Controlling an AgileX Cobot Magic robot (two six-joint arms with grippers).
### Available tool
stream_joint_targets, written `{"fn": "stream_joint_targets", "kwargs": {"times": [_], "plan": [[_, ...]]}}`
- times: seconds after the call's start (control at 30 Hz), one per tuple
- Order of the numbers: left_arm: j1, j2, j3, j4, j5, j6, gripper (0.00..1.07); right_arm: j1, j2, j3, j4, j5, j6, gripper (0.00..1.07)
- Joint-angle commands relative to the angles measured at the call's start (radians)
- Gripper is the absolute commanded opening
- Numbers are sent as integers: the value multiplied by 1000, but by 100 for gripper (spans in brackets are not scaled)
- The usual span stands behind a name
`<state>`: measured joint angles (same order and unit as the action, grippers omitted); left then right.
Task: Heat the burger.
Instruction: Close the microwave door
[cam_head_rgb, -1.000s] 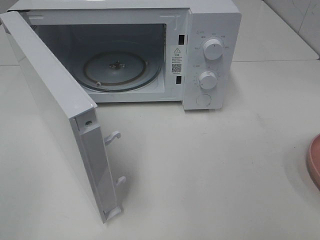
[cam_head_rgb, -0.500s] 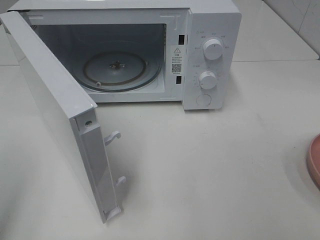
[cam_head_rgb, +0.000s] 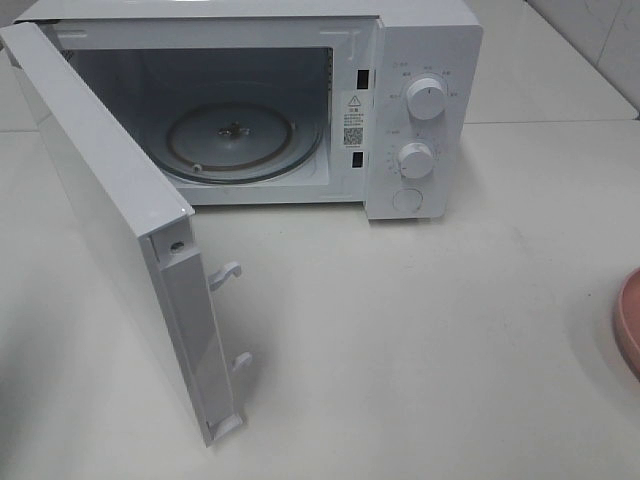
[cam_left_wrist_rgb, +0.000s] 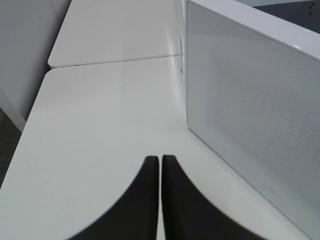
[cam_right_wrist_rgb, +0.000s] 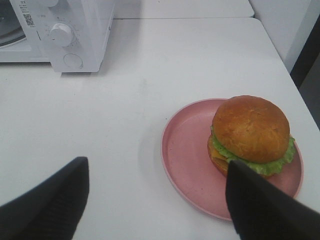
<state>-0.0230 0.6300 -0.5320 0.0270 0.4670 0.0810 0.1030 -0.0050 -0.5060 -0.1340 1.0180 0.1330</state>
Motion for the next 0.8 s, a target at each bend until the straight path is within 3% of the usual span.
{"fn": "stream_joint_targets", "kwargs": {"times": [0.03,0.13,0.57,0.8], "plan": [[5,76,-7,-5,-135,-3,0,-7,-26,0,0,-8,-9,73],[5,96,-7,-5,-163,-3,0,-7,-26,0,0,-8,-9,73],[1,401,-1,-5,-590,-3,0,-7,-26,0,0,-8,-9,73],[1,583,90,-4,-935,-3,0,-7,-26,0,0,-8,-9,73]]}}
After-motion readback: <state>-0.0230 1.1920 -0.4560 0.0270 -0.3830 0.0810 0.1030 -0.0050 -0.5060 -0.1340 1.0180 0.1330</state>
